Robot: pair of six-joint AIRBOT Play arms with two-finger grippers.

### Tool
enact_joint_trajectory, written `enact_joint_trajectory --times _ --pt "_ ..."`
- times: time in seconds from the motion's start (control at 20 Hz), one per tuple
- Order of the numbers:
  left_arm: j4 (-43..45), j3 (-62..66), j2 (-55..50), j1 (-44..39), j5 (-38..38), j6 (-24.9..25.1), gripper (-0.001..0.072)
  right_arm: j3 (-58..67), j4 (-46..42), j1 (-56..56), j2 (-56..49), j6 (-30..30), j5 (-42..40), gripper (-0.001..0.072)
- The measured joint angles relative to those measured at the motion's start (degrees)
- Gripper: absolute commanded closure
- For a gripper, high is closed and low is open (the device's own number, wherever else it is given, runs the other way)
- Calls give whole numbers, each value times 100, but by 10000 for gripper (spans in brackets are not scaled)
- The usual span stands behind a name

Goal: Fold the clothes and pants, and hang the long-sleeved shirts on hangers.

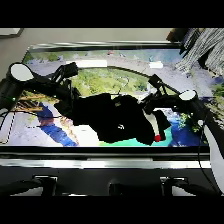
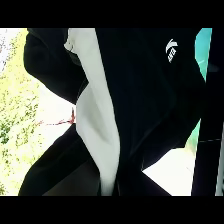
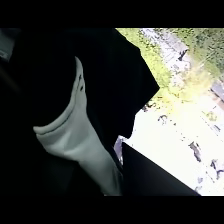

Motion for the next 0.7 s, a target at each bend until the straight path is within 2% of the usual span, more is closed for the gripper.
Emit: enact_joint_trajectory --times 0.1,0.15,0.35,0.4,0.45,0.55,0.6,0.7 --pt "4 0 0 2 4 -11 680 0 20 2 -9 -44 114 607" --pt "15 2 2 7 26 -22 679 0 9 2 -15 -57 219 651" --pt "26 2 7 0 -15 -9 673 -2 31 0 17 -11 485 655" --pt "26 2 7 -2 -17 -11 615 -2 24 0 61 -9 546 656" --pt "17 2 7 -2 -11 -4 508 -2 -2 0 125 24 612 657" --pt "-81 4 4 -13 7 -22 347 -2 -55 11 328 199 730 658" --pt "-59 4 4 -4 35 -85 294 -2 -179 13 446 339 719 658" --pt "-46 4 2 28 149 -289 293 -2 -483 11 756 826 647 658"
